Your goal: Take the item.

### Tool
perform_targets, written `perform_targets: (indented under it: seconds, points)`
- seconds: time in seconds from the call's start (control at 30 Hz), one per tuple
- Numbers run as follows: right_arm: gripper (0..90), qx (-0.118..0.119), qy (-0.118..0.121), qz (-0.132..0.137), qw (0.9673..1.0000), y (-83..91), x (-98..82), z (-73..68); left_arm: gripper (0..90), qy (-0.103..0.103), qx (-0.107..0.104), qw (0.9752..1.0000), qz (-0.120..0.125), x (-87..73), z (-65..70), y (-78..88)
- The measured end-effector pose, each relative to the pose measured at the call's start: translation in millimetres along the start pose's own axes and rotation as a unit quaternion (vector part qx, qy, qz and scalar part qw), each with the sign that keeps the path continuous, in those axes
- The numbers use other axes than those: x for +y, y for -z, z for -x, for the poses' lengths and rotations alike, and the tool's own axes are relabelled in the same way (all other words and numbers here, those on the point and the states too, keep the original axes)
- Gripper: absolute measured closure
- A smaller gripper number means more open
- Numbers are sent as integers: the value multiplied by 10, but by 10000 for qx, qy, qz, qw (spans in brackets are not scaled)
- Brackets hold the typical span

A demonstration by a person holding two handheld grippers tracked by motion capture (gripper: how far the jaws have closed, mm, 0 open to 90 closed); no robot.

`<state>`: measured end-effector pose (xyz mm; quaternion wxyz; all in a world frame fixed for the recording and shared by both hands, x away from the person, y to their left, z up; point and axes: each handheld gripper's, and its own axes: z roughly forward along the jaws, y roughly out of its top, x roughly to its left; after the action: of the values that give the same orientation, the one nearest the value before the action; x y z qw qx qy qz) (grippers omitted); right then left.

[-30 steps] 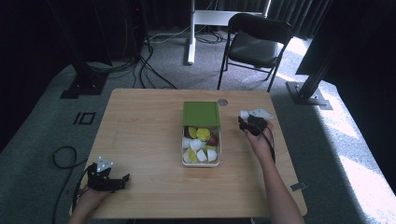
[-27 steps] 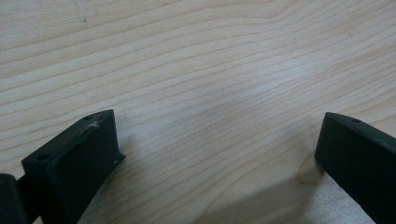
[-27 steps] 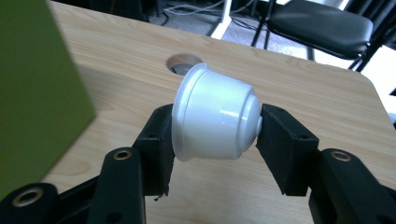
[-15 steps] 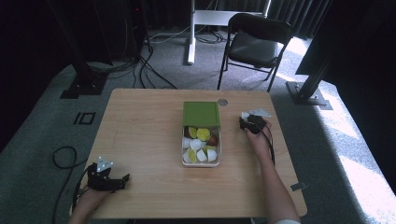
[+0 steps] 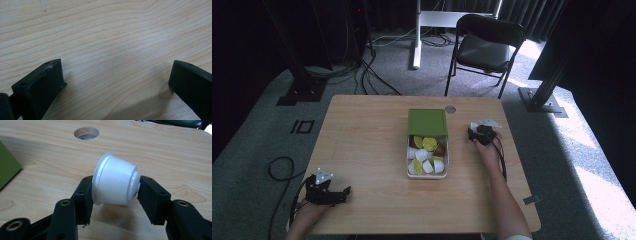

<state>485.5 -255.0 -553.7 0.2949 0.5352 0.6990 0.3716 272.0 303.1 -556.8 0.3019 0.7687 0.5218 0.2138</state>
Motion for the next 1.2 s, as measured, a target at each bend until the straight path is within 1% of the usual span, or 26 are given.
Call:
perform_targets:
  seconds: [0.1,0.17,0.23,0.33,0.4,0.47,0.57,0.67,0.7,0.83,0.9,0.93,0.97,1.0,1.03,1.07,1.1,1.13,1.2]
  points:
    - [452,39,-51,-6,10000,2,-2,16,7,1,0,10000,0,0,0,0]
    - [402,23,-54,-24,10000,7,0,31,7,1,-1,10000,0,0,0,0]
    - [385,43,-90,-32,9999,26,9,54,7,-2,0,10000,-1,0,0,0]
    - [359,-7,-14,-6,10000,79,31,65,7,-1,0,10000,0,0,0,0]
    - [347,-35,56,56,10000,128,49,69,7,-1,1,10000,0,0,0,0]
    - [328,-4,63,90,9999,175,67,68,7,-1,0,10000,-1,0,0,0]
    - [284,58,141,66,9999,243,86,49,7,-2,0,10000,-1,0,0,0]
    - [232,177,142,61,9997,312,76,30,7,-1,0,10000,-1,0,0,0]
    - [200,213,165,46,9996,333,65,21,7,1,0,10000,1,0,0,0]
    - [173,347,251,32,9991,418,17,-9,7,0,0,10000,0,0,0,0]
    - [156,456,224,27,9987,471,-2,-28,7,0,0,10000,0,0,0,0]
    - [123,549,156,36,9984,499,-10,-40,7,-1,-1,10000,-2,0,0,0]
    - [125,632,107,50,9979,528,-18,-48,7,2,-1,10000,2,0,0,0]
    - [125,639,81,83,9979,559,-35,-64,7,-1,0,10000,0,0,0,0]
    - [124,679,159,40,9976,586,-49,-70,7,2,-1,10000,1,0,0,0]
    - [125,695,167,19,9974,610,-60,-77,7,2,-1,10000,2,0,0,0]
    - [125,771,157,21,9969,629,-79,-82,7,3,-1,10000,2,0,0,0]
    - [124,835,225,-3,9963,640,-93,-82,7,2,0,10000,2,0,0,0]
    - [124,807,486,-63,9955,669,-138,-90,7,2,0,10000,1,0,0,0]
